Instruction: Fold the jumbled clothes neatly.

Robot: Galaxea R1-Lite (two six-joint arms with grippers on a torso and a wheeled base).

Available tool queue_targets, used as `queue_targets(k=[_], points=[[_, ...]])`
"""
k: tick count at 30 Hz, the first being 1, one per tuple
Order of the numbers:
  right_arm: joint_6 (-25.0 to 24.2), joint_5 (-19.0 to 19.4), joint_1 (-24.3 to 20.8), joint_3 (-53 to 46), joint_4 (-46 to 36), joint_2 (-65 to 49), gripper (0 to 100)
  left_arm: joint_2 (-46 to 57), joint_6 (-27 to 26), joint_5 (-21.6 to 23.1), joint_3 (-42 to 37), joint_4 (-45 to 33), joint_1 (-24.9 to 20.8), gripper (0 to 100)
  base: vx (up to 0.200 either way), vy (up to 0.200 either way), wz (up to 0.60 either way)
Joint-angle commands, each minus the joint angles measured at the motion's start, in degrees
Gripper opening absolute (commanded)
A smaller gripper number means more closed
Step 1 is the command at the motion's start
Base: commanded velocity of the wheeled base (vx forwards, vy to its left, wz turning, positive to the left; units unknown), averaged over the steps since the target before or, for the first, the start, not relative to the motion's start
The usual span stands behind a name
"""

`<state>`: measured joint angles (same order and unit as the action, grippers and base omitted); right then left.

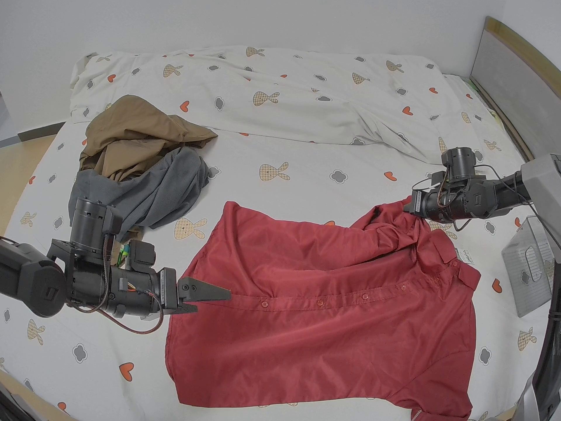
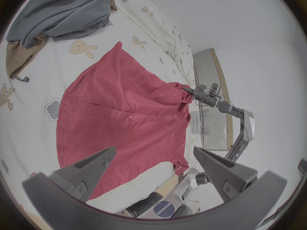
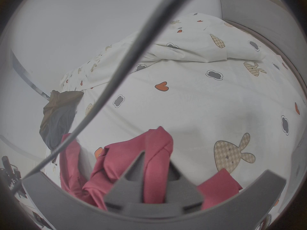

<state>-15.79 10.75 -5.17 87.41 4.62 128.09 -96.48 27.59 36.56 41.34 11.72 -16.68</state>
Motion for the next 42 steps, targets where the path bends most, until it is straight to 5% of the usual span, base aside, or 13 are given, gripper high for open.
queue_targets(k=[1,13,21,22,33,42], points=[[0.23,0.41,-0.63,-11.64,0.48,-13.39,0,-0.12,0.01,0.00,-0.03,0.06,-0.02,100,0.000,0.000,0.00],[0.85,0.23,-6.52,-49.09,11.20,-31.76,0,0.06,0.01,0.00,-0.03,-0.03,-0.37,100,0.000,0.000,0.00],[1.72,-0.12,-5.99,-51.90,11.64,-27.01,0,0.06,0.01,0.00,-0.21,-0.03,-0.64,100,0.000,0.000,0.00],[1.64,-0.21,-5.99,-51.37,11.64,-25.78,100,0.06,0.01,0.00,-0.21,0.06,-0.64,100,0.000,0.000,0.00],[1.55,-3.11,-3.18,-36.52,13.05,-24.82,100,0.06,-0.08,0.00,-0.21,0.06,-0.73,100,0.000,0.000,0.00],[1.37,-6.18,-5.47,-28.26,12.87,-17.43,100,0.15,0.01,0.00,-0.21,0.06,-0.90,100,0.000,0.000,0.00]])
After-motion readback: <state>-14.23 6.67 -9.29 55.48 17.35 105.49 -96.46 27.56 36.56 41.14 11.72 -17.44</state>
